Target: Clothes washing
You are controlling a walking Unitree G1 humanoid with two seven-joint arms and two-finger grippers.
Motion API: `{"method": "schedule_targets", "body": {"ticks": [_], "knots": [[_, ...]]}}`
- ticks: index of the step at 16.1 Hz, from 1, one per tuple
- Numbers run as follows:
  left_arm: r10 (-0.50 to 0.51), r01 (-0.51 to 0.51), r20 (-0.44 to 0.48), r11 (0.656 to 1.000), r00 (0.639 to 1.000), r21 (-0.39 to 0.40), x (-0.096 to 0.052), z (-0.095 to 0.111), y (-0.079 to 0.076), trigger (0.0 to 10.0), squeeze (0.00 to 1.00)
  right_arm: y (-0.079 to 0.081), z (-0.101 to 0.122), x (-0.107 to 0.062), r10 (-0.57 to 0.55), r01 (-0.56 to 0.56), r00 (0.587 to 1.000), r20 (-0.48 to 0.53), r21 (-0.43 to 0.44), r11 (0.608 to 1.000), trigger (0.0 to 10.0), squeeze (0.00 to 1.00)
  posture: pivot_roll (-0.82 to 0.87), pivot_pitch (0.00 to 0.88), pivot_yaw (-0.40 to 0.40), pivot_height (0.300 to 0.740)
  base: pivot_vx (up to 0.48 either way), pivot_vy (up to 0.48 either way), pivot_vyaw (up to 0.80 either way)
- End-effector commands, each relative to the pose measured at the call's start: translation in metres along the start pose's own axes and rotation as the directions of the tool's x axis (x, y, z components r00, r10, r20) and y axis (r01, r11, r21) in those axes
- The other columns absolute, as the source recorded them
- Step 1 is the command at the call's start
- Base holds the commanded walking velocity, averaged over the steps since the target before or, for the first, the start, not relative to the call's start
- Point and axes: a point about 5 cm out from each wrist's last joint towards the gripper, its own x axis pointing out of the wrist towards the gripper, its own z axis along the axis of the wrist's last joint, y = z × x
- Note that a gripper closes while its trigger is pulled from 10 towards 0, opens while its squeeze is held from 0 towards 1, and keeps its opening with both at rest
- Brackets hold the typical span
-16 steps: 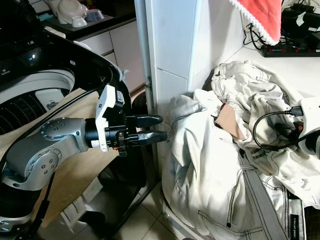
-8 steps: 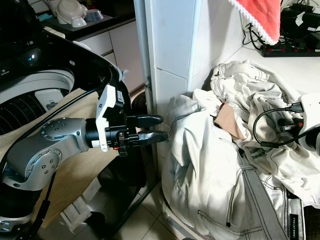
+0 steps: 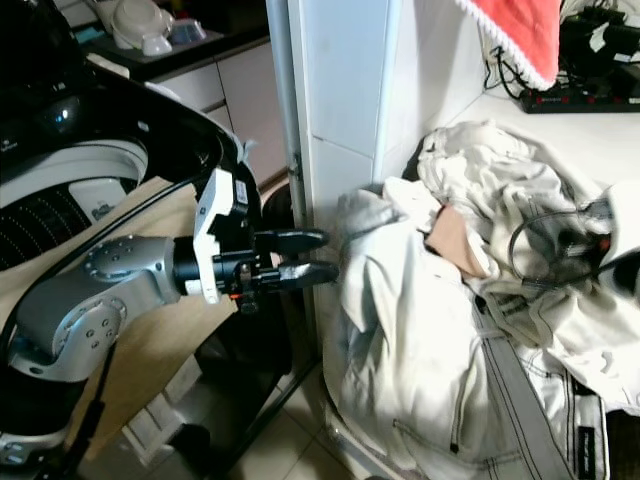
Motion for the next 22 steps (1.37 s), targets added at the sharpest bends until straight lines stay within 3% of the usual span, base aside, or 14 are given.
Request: {"method": "schedule_targets", "body": {"ticks": [1, 2, 3, 4, 6, 7, 11, 12, 13, 14, 17, 18, 20, 22], "knots": [[0.041, -0.042, 0.025, 0.998, 0.999, 0.041, -0.004, 0.010, 0.006, 10.0, 0.00, 0.001, 0.034, -0.014, 0.035, -0.041, 0.986, 0.166, 0.033, 0.999, 0.0, 0.00, -0.20, 0.000, 0.075, 0.740, 0.000, 0.000, 0.00], [0.043, -0.044, 0.026, 0.998, 0.999, 0.043, -0.005, 0.010, 0.006, 10.0, 0.00, 0.002, 0.036, -0.015, 0.037, -0.044, 0.984, 0.176, 0.039, 0.998, 0.0, 0.00, -0.20, 0.000, 0.075, 0.740, 0.000, 0.000, 0.00], [0.110, -0.116, 0.078, 0.991, 0.991, 0.073, -0.003, 0.019, 0.015, 10.0, 0.00, 0.005, 0.076, -0.041, 0.116, -0.159, 0.918, 0.380, 0.083, 0.984, 0.0, 0.00, -0.20, 0.000, 0.079, 0.740, 0.000, 0.000, 0.00], [0.131, -0.140, 0.099, 0.986, 0.986, 0.086, -0.002, 0.023, 0.017, 10.0, 0.00, 0.006, 0.085, -0.049, 0.145, -0.194, 0.894, 0.425, 0.074, 0.978, 0.0, 0.00, -0.21, 0.000, 0.082, 0.740, 0.000, 0.000, 0.00], [0.189, -0.227, 0.241, 0.963, 0.952, 0.145, 0.004, 0.052, 0.025, 10.0, 0.00, 0.022, 0.122, -0.079, 0.298, -0.364, 0.763, 0.574, 0.001, 0.931, 0.0, 0.00, -0.21, 0.000, 0.082, 0.740, 0.000, 0.000, 0.00], [0.195, -0.243, 0.272, 0.957, 0.943, 0.157, 0.005, 0.059, 0.026, 10.0, 0.00, 0.027, 0.128, -0.085, 0.325, -0.398, 0.732, 0.599, -0.010, 0.917, 0.0, 0.00, -0.21, 0.000, 0.082, 0.740, 0.000, 0.000, 0.00], [0.191, -0.332, 0.514, 0.923, 0.836, 0.196, 0.010, 0.116, 0.025, 10.0, 0.00, 0.070, 0.174, -0.110, 0.490, -0.626, 0.464, 0.738, -0.117, 0.771, 0.0, 0.00, -0.21, 0.000, 0.073, 0.740, 0.000, 0.000, 0.00], [0.192, -0.340, 0.531, 0.920, 0.825, 0.195, 0.010, 0.120, 0.025, 10.0, 0.00, 0.073, 0.178, -0.112, 0.497, -0.646, 0.435, 0.750, -0.125, 0.753, 0.0, 0.00, -0.21, 0.000, 0.073, 0.740, 0.000, 0.000, 0.00], [0.191, -0.350, 0.565, 0.918, 0.803, 0.186, 0.009, 0.129, 0.025, 10.0, 0.00, 0.081, 0.188, -0.117, 0.516, -0.722, 0.336, 0.788, -0.136, 0.678, 0.0, 0.00, -0.21, 0.000, 0.066, 0.740, 0.000, 0.000, 0.00], [0.186, -0.345, 0.576, 0.921, 0.796, 0.181, 0.010, 0.132, 0.024, 10.0, 0.00, 0.086, 0.191, -0.118, 0.532, -0.766, 0.291, 0.795, -0.139, 0.627, 0.0, 0.00, -0.21, 0.000, 0.061, 0.740, 0.000, 0.000, 0.00], [0.121, -0.234, 0.589, 0.965, 0.799, 0.119, 0.019, 0.130, 0.015, 10.0, 0.00, 0.108, 0.175, -0.100, 0.597, -0.817, 0.343, 0.725, -0.084, 0.571, 0.0, 0.00, -0.21, 0.000, 0.052, 0.740, 0.000, 0.000, 0.00], [0.077, -0.149, 0.593, 0.986, 0.801, 0.073, 0.024, 0.128, 0.011, 10.0, 1.00, 0.116, 0.165, -0.091, 0.611, -0.838, 0.356, 0.707, -0.048, 0.543, 0.0, 0.00, -0.20, 0.000, 0.048, 0.740, 0.000, 0.000, 0.00], [0.006, -0.056, 0.585, 0.996, 0.811, 0.068, 0.031, 0.121, 0.003, 10.0, 1.00, 0.128, 0.152, -0.082, 0.636, -0.848, 0.385, 0.669, -0.016, 0.529, 0.0, 0.00, -0.20, 0.000, 0.049, 0.740, 0.000, 0.000, 0.00], [-0.038, 0.027, 0.618, 0.999, 0.785, 0.027, 0.033, 0.116, -0.005, 10.0, 1.00, 0.136, 0.140, -0.078, 0.659, -0.855, 0.399, 0.637, -0.001, 0.519, 0.0, 0.00, -0.20, 0.000, 0.049, 0.740, 0.000, 0.000, 0.00]]}}
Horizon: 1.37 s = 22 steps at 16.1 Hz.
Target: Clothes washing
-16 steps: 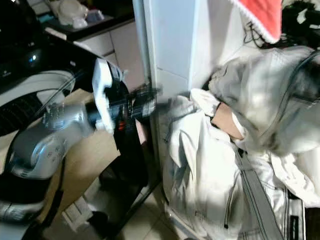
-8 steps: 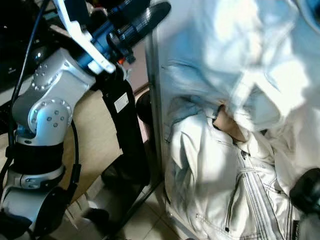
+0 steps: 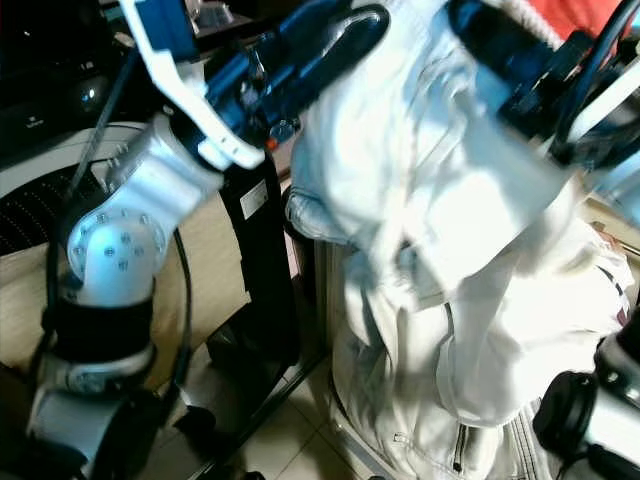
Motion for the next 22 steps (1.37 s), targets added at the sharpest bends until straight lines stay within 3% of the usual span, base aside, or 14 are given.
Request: {"method": "schedule_targets", "body": {"ticks": [1, 3, 5, 7, 8, 9, 11, 13, 14, 16, 18, 19, 21, 22], "knots": [[-0.067, 0.067, -0.003, 0.997, 0.998, -0.025, 0.001, 0.000, -0.008, 10.0, 1.00, 0.009, 0.000, 0.000, 0.035, -0.035, 0.999, 0.001, -0.018, 0.999, 0.0, 0.00, -0.20, 0.000, 0.052, 0.740, 0.000, 0.000, 0.00], [-0.108, 0.106, -0.063, 0.994, 0.992, -0.031, 0.000, -0.008, -0.013, 10.0, 1.00, 0.013, -0.004, 0.000, 0.046, -0.046, 0.999, 0.012, -0.006, 0.999, 0.0, 0.00, -0.20, 0.000, 0.056, 0.740, 0.000, 0.000, 0.00], [-0.054, 0.065, -0.167, 0.996, 0.984, 0.060, -0.002, -0.028, -0.009, 10.0, 1.00, 0.020, -0.006, -0.003, 0.082, -0.082, 0.997, 0.012, -0.010, 0.997, 0.0, 0.00, -0.21, 0.000, 0.061, 0.740, 0.000, 0.000, 0.00], [-0.013, 0.042, -0.208, 0.990, 0.978, 0.133, -0.002, -0.035, -0.005, 10.0, 1.00, 0.024, -0.009, -0.005, 0.101, -0.101, 0.995, -0.002, -0.014, 0.995, 0.0, 0.00, -0.21, 0.000, 0.064, 0.740, 0.000, 0.000, 0.00], [0.018, 0.020, -0.217, 0.985, 0.976, 0.171, -0.002, -0.037, -0.002, 10.0, 0.64, 0.026, -0.010, -0.006, 0.109, -0.110, 0.994, -0.006, -0.014, 0.994, 0.0, 0.00, -0.21, 0.000, 0.065, 0.740, 0.000, 0.000, 0.00], [0.080, -0.026, -0.216, 0.970, 0.973, 0.242, -0.002, -0.038, 0.004, 10.0, 0.02, 0.029, -0.013, -0.006, 0.123, -0.123, 0.992, -0.011, -0.014, 0.992, 0.0, 0.00, -0.21, 0.000, 0.067, 0.740, 0.000, 0.000, 0.00], [0.116, -0.059, -0.177, 0.953, 0.977, 0.298, -0.003, -0.033, 0.008, 10.0, 0.00, 0.030, -0.015, -0.007, 0.126, -0.126, 0.992, -0.024, -0.016, 0.992, 0.0, 0.00, -0.21, 0.000, 0.067, 0.740, 0.000, 0.000, 0.00], [0.093, -0.082, -0.028, 0.962, 0.995, 0.262, -0.007, -0.010, 0.007, 10.0, 0.00, 0.027, -0.016, -0.011, 0.100, -0.100, 0.994, -0.036, -0.020, 0.995, 0.0, 0.00, -0.21, 0.000, 0.069, 0.740, 0.000, 0.000, 0.00], [0.085, -0.082, -0.001, 0.963, 0.996, 0.257, -0.009, -0.006, 0.006, 10.0, 0.00, 0.026, -0.017, -0.012, 0.092, -0.092, 0.995, -0.040, -0.022, 0.995, 0.0, 0.00, -0.21, 0.000, 0.069, 0.740, 0.000, 0.000, 0.00], [-0.068, 0.077, -0.061, 0.984, 0.996, 0.163, -0.020, -0.001, -0.007, 10.0, 0.00, 0.019, -0.017, -0.016, 0.053, -0.054, 0.998, -0.037, -0.017, 0.998, 0.0, 0.00, -0.20, 0.000, 0.065, 0.740, 0.000, 0.000, 0.00], [-0.099, 0.118, -0.112, 0.978, 0.989, 0.172, -0.028, -0.002, -0.007, 10.0, 0.00, 0.017, -0.019, -0.017, 0.051, -0.052, 0.997, -0.053, -0.020, 0.998, 0.0, 0.00, -0.20, 0.000, 0.064, 0.740, 0.000, 0.000, 0.00], [-0.099, 0.119, -0.119, 0.977, 0.988, 0.179, -0.028, -0.002, -0.004, 10.0, 0.00, 0.018, -0.020, -0.017, 0.054, -0.056, 0.997, -0.063, -0.022, 0.998, 0.0, 0.00, -0.20, 0.000, 0.064, 0.740, 0.000, 0.000, 0.00], [0.013, 0.018, -0.107, 0.958, 0.994, 0.286, -0.022, -0.004, 0.014, 10.0, 0.00, 0.025, -0.023, -0.018, 0.117, -0.120, 0.989, -0.093, -0.029, 0.992, 0.0, 0.00, -0.20, 0.000, 0.065, 0.740, 0.000, 0.000, 0.00], [0.021, 0.008, -0.097, 0.958, 0.995, 0.288, -0.020, -0.003, 0.017, 10.0, 0.00, 0.028, -0.025, -0.019, 0.138, -0.142, 0.985, -0.109, -0.032, 0.989, 0.0, 0.00, -0.20, 0.000, 0.066, 0.740, 0.000, 0.000, 0.00]]}}
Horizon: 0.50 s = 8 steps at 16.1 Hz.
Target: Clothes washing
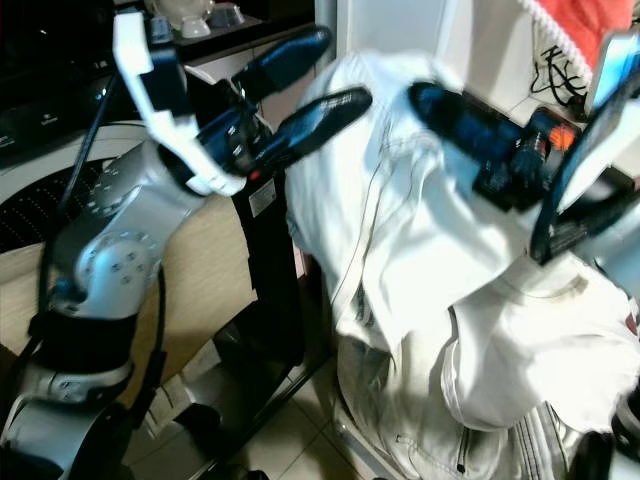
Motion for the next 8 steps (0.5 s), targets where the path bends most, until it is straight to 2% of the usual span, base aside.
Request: {"method": "schedule_targets", "body": {"ticks": [1, 2, 4, 6, 8], "knots": [[0.014, -0.015, 0.028, 0.999, 1.000, 0.052, 0.006, 0.007, 0.005, 10.0, 0.00, 0.015, 0.000, 0.001, 0.092, -0.093, 0.995, -0.025, -0.040, 0.995, 0.0, 0.00, -0.20, 0.000, 0.066, 0.740, 0.000, 0.000, 0.00], [0.014, -0.016, 0.041, 0.999, 0.999, 0.050, 0.008, 0.009, 0.006, 10.0, 0.00, 0.016, -0.001, 0.000, 0.094, -0.096, 0.995, -0.035, -0.042, 0.995, 0.0, 0.00, -0.21, 0.000, 0.072, 0.740, 0.000, 0.000, 0.00], [-0.066, 0.066, 0.033, 0.998, 0.997, 0.017, 0.009, 0.009, -0.001, 10.0, 0.00, 0.014, -0.002, -0.005, 0.066, -0.068, 0.997, -0.032, -0.050, 0.996, 0.0, 0.00, -0.21, 0.000, 0.076, 0.740, 0.000, 0.000, 0.00], [-0.188, 0.186, -0.026, 0.980, 0.982, -0.069, 0.003, -0.005, -0.016, 10.0, 0.00, 0.010, 0.002, -0.008, 0.040, -0.040, 0.999, -0.001, -0.054, 0.998, 0.0, 0.00, -0.22, 0.000, 0.081, 0.740, 0.000, 0.000, 0.00], [-0.257, 0.243, -0.066, 0.956, 0.964, -0.162, -0.004, -0.017, -0.026, 10.0, 0.00, 0.011, 0.003, -0.009, 0.057, -0.057, 0.998, 0.002, -0.059, 0.997, 0.0, 0.00, -0.21, 0.000, 0.078, 0.740, 0.000, 0.000, 0.00]]}}
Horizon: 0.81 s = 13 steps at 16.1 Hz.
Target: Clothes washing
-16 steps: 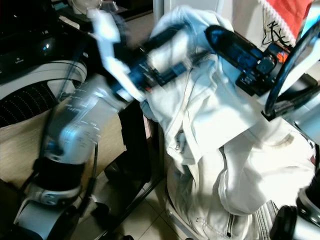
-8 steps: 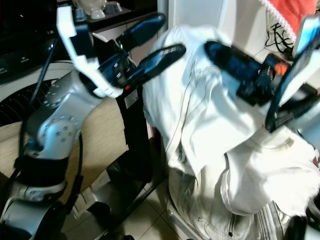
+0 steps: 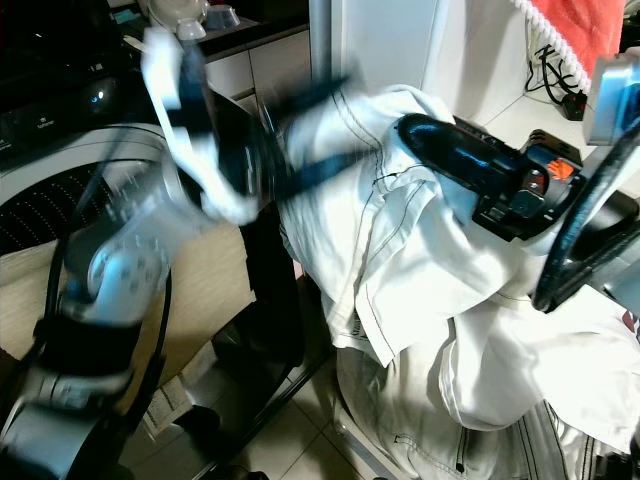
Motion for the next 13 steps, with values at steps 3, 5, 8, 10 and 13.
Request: {"method": "schedule_targets", "body": {"ticks": [3, 5, 8, 10, 13], "knots": [[0.030, -0.033, -0.087, 0.999, 0.996, -0.031, 0.000, -0.017, -0.001, 10.0, 0.00, 0.005, 0.007, 0.000, 0.049, -0.048, 0.998, 0.028, -0.022, 0.999, 0.0, 0.00, -0.21, 0.000, 0.072, 0.740, 0.000, 0.000, 0.00], [0.128, -0.127, -0.101, 0.992, 0.987, 0.008, 0.000, -0.019, 0.008, 10.0, 0.00, 0.007, 0.006, 0.001, 0.072, -0.072, 0.997, 0.024, -0.025, 0.997, 0.0, 0.00, -0.21, 0.000, 0.070, 0.740, 0.000, 0.000, 0.00], [0.264, -0.263, -0.155, 0.964, 0.952, 0.029, -0.004, -0.020, 0.021, 0.0, 0.00, 0.005, 0.007, 0.001, 0.062, -0.061, 0.998, 0.025, -0.029, 0.998, 0.0, 0.00, -0.21, 0.000, 0.068, 0.740, 0.000, 0.000, 0.00], [0.299, -0.298, -0.157, 0.954, 0.941, 0.032, -0.005, -0.020, 0.025, 0.0, 0.00, 0.005, 0.007, 0.001, 0.058, -0.057, 0.998, 0.024, -0.030, 0.998, 0.0, 0.00, -0.21, 0.000, 0.068, 0.740, 0.000, 0.000, 0.00], [0.306, -0.305, -0.177, 0.952, 0.936, 0.031, -0.009, -0.022, 0.024, 0.0, 0.00, 0.004, 0.007, 0.002, 0.055, -0.055, 0.998, 0.026, -0.030, 0.998, 0.0, 0.00, -0.21, 0.000, 0.068, 0.740, 0.000, 0.000, 0.00]]}}
